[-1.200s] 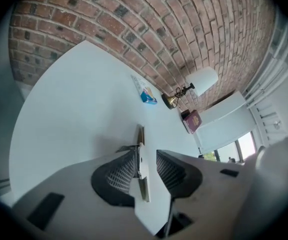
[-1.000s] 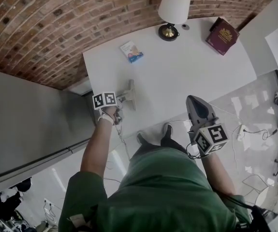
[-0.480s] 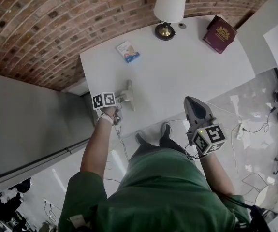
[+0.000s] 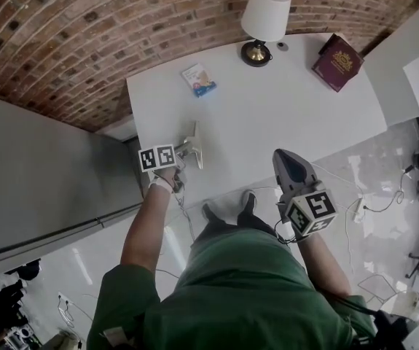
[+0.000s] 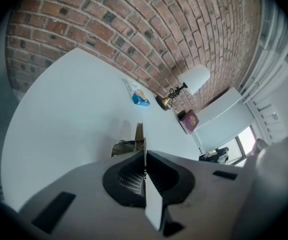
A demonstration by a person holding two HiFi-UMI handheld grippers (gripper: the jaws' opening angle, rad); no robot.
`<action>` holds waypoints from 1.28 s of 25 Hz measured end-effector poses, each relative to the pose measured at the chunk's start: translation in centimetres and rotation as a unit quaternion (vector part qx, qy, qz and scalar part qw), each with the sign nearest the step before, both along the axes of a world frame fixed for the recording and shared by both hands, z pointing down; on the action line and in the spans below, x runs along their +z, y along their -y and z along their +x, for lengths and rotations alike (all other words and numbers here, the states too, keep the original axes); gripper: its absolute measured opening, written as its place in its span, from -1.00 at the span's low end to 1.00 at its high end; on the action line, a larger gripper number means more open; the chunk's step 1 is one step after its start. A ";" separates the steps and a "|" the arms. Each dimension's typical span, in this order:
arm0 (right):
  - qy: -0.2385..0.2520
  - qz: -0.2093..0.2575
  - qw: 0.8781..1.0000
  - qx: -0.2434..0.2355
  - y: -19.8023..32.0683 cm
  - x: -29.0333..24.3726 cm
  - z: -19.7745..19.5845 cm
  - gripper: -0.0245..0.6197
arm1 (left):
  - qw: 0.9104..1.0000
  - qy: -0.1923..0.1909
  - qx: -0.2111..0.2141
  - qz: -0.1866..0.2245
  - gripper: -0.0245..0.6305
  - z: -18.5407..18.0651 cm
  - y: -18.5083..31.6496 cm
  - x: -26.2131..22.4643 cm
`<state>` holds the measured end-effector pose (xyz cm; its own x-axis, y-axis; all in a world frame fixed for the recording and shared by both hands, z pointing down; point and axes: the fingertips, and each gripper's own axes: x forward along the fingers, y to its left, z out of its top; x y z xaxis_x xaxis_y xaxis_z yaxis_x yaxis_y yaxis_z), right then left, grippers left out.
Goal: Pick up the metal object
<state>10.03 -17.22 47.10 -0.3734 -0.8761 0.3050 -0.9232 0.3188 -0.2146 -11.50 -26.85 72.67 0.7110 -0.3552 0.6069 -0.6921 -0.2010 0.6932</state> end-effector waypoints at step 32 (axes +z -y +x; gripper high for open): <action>0.011 0.056 0.994 -0.095 3.7 -4.3 -4.8 -0.91 | 0.951 -0.115 -0.058 0.279 -0.90 -0.3 -3.4 -25.6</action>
